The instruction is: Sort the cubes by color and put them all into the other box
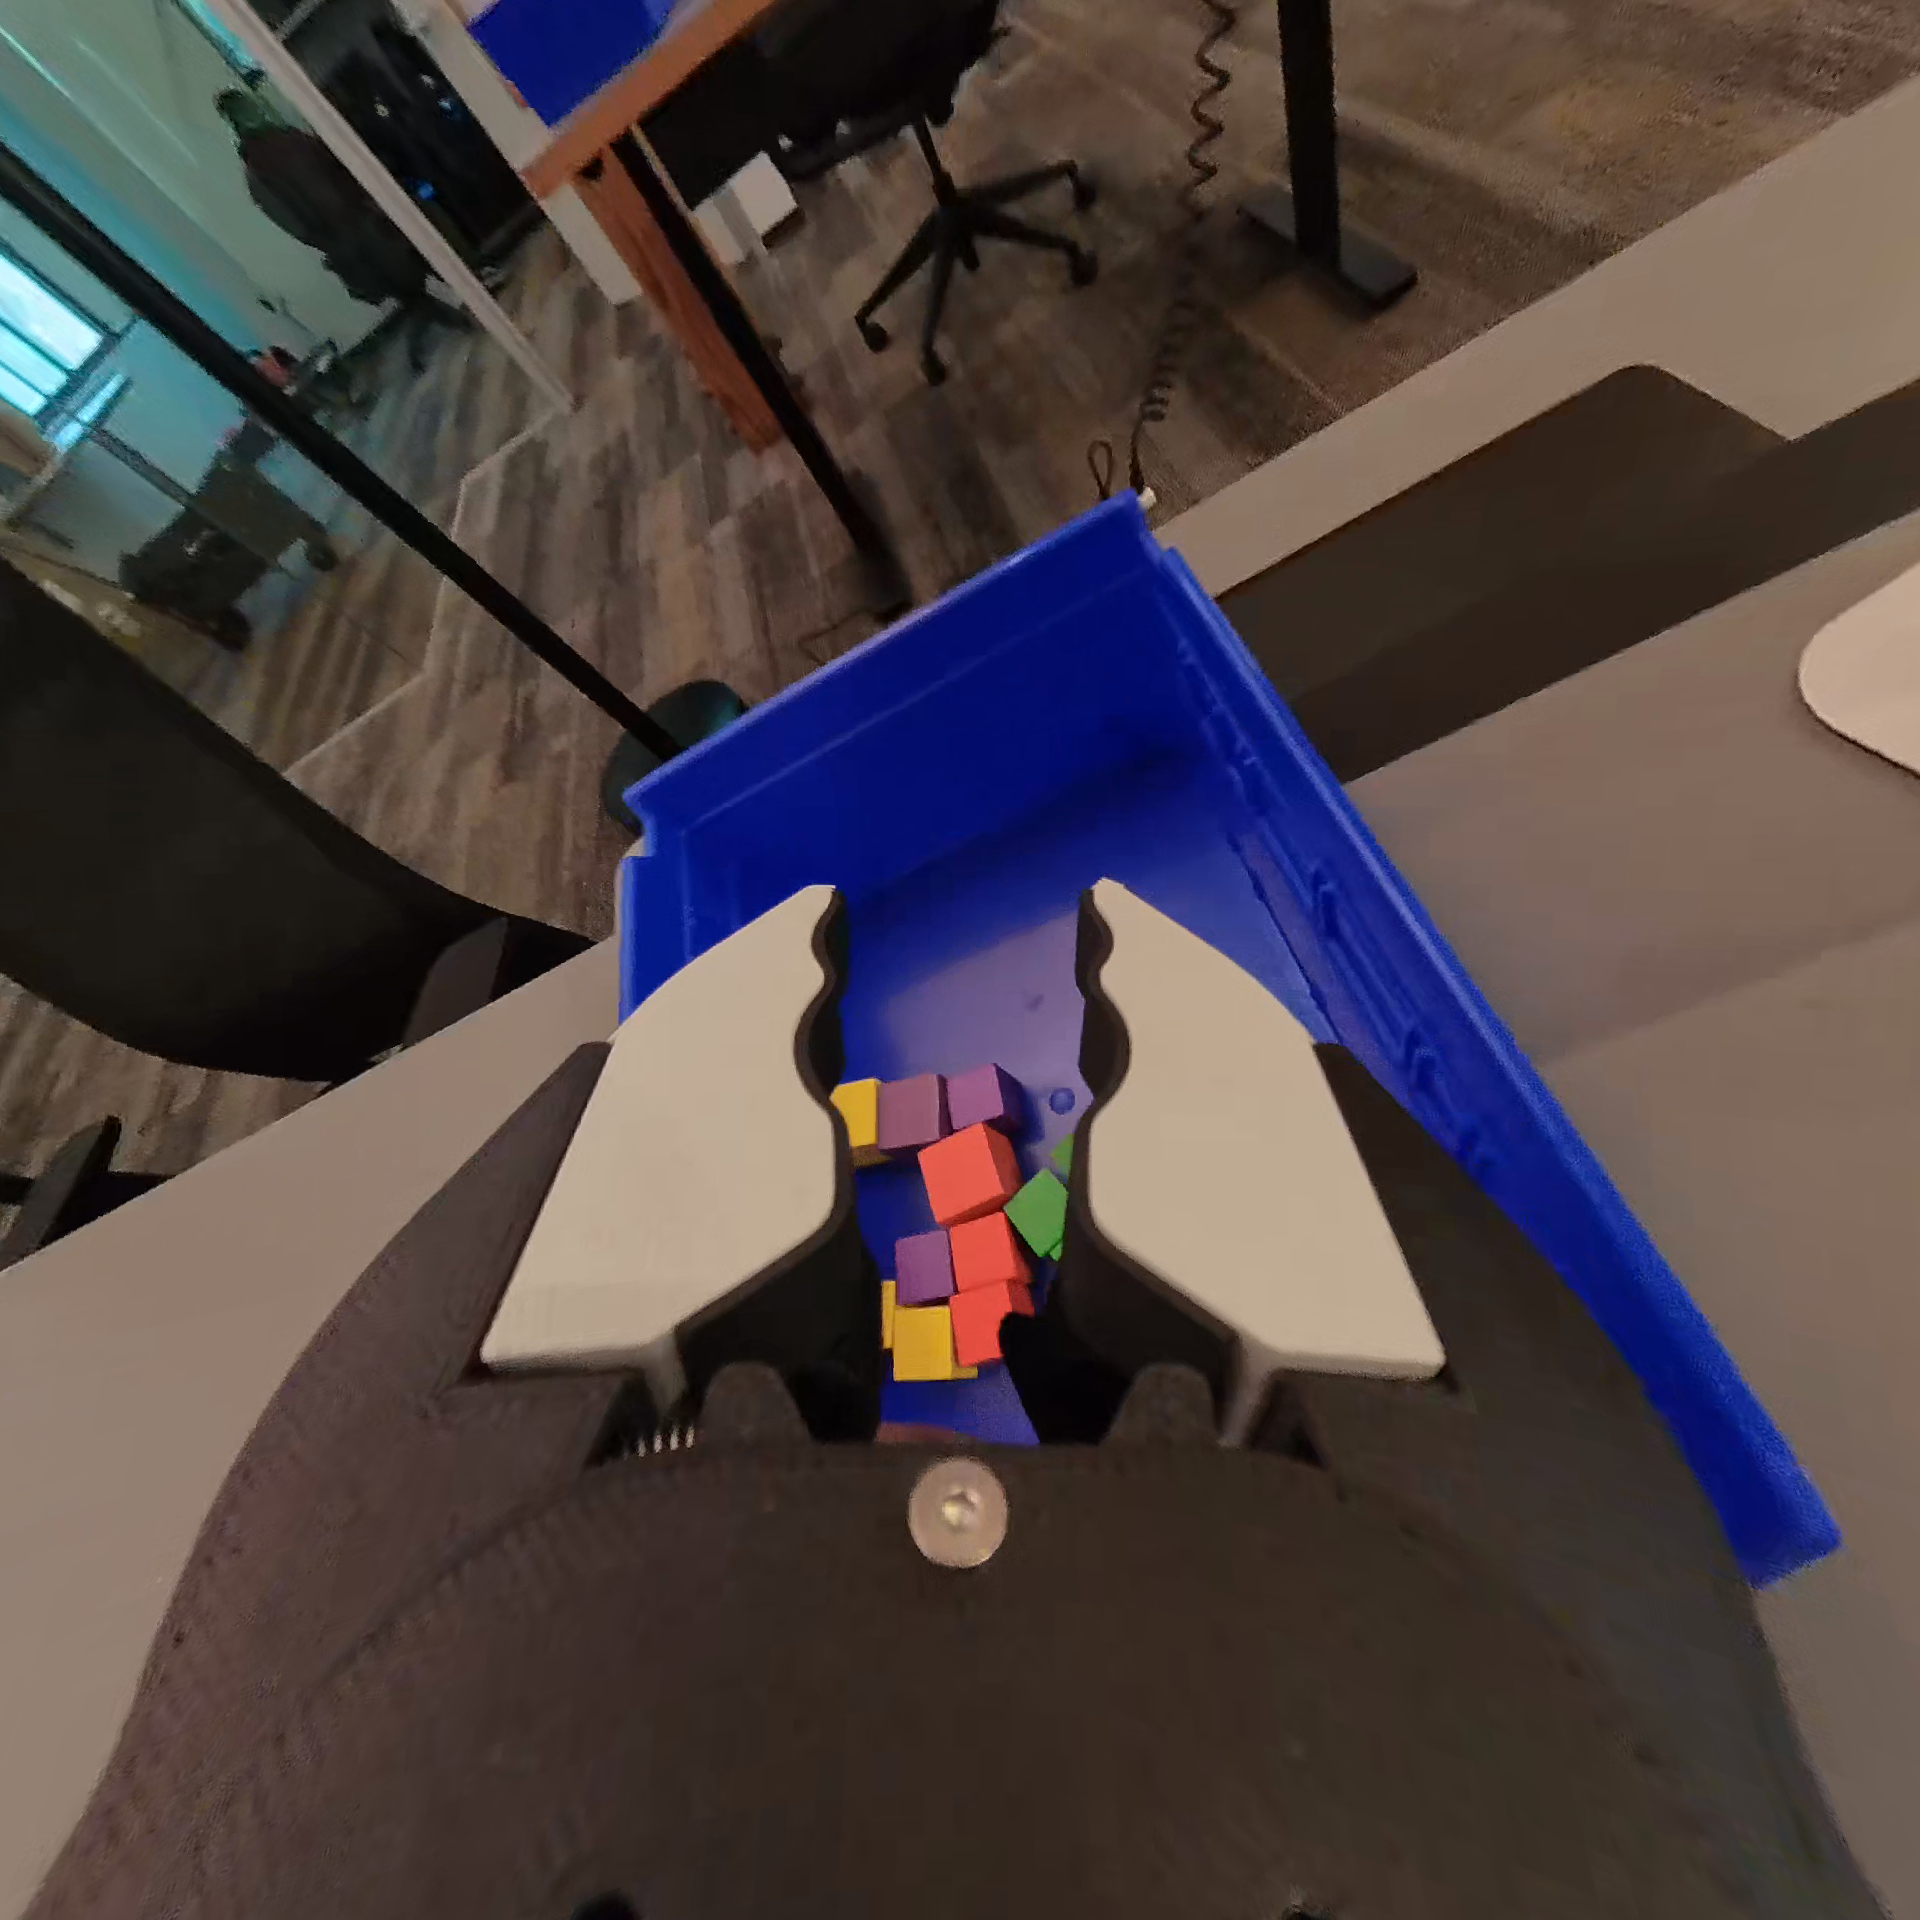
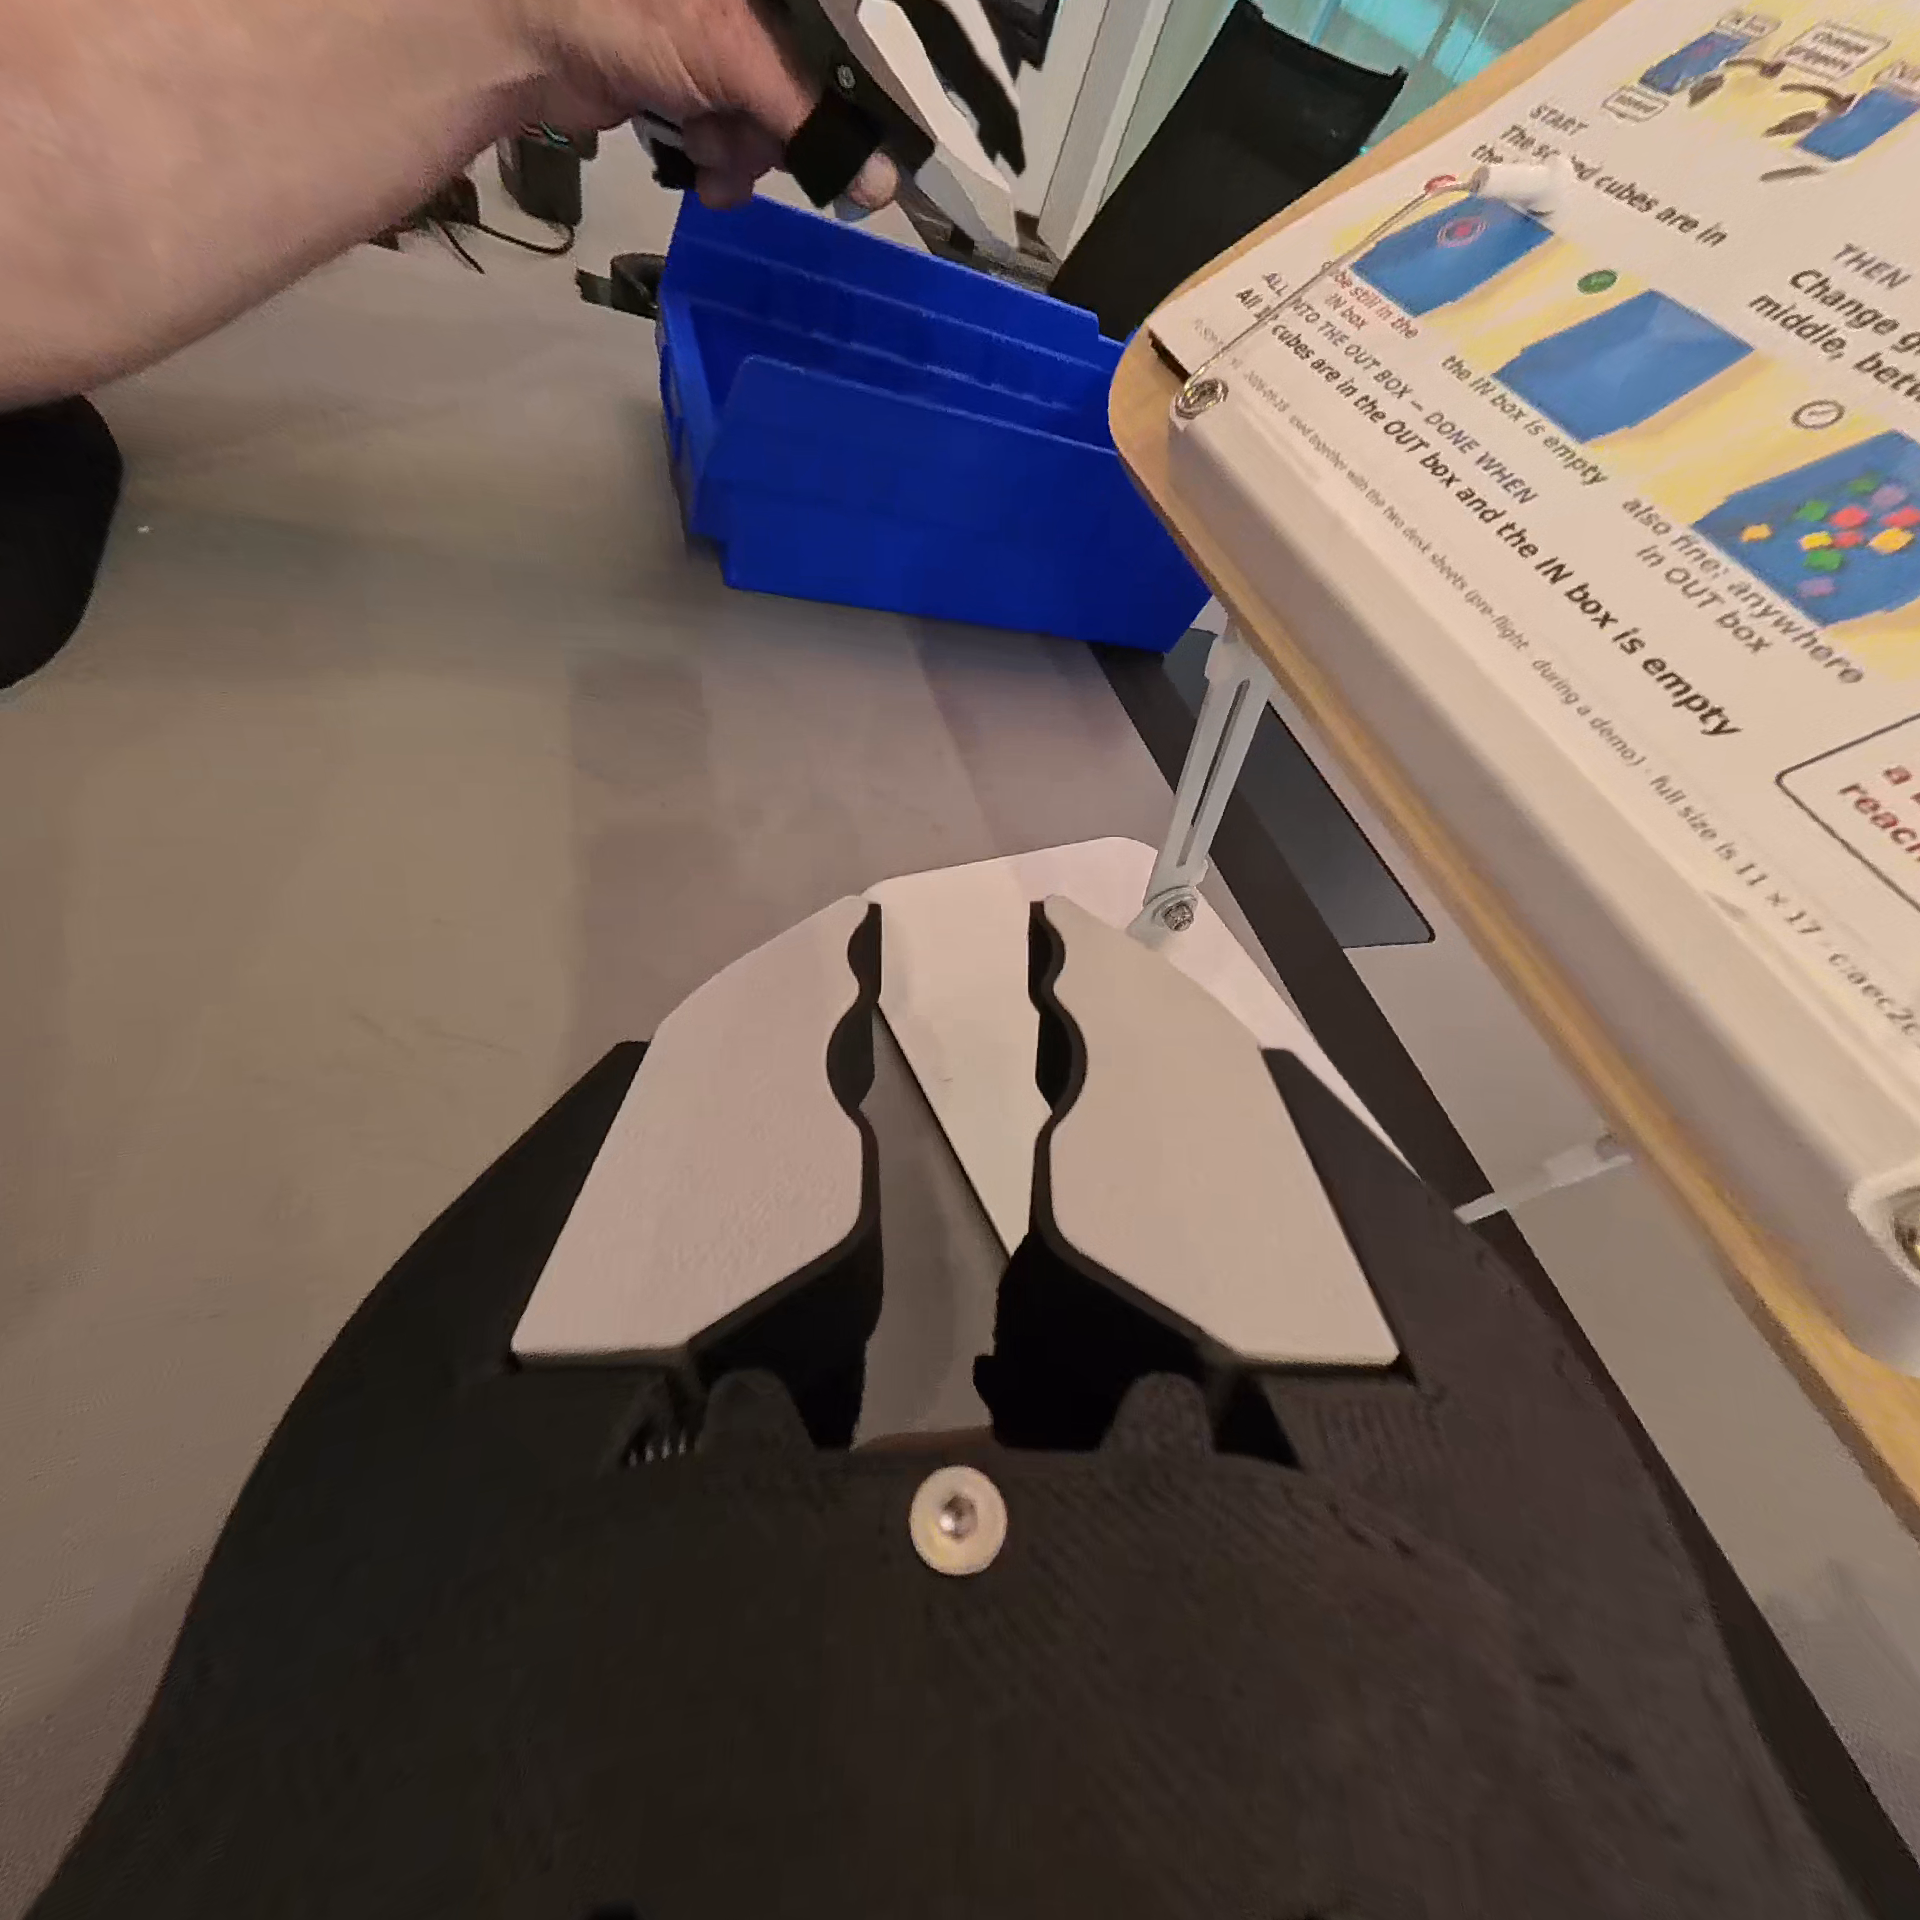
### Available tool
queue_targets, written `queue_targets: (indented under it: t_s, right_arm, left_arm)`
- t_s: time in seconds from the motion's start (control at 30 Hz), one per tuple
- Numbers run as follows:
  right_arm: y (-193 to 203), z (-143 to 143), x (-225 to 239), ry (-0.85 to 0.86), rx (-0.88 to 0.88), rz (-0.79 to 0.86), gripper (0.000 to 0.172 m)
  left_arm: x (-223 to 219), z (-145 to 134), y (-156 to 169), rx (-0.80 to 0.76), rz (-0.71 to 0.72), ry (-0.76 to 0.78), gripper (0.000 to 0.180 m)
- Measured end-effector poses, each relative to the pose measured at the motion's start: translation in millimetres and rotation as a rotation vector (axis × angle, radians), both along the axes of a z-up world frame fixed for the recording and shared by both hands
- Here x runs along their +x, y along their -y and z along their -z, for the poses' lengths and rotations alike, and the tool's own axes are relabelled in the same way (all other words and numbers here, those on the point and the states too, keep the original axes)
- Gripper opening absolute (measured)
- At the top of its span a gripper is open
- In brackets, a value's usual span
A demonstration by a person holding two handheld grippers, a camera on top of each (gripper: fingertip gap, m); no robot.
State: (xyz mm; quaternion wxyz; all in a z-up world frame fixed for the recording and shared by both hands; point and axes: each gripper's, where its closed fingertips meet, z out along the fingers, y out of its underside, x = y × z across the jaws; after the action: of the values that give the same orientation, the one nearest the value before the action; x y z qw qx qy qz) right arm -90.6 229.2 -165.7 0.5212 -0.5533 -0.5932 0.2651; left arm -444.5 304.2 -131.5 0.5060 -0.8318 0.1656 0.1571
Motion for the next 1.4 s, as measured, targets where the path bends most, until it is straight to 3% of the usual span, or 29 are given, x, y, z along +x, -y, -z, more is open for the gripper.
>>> queue_targets:
  t_s: [0.13, 0.37, 0.7, 1.17, 1.4]
  right_arm:
    - [-4.6, 7.1, 1.2, -0.002, -0.028, 0.01, 0.025]
    - [-8.9, 16.6, 4.1, 0.016, -0.039, 0.017, 0.026]
    - [-7.5, 28.7, 4.1, 0.062, -0.044, 0.001, 0.026]
    - [-10.1, 40.5, 6.4, 0.108, -0.046, 0.006, 0.027]
    - [-10.5, 45.6, 6.8, 0.125, -0.043, 0.008, 0.027]
  left_arm:
    - [-4.9, -5.0, 0.4, 0.029, 0.008, 0.05, 0.039]
    - [-9.0, 18.8, -4.1, -0.087, 0.001, 0.003, 0.041]
    - [-20.5, 32.7, 2.2, -0.155, -0.025, 0.065, 0.039]
    - [-34.5, 64.7, 7.8, -0.285, -0.11, 0.152, 0.069]
    - [-31.9, 82.1, 15.5, -0.389, -0.121, 0.203, 0.065]
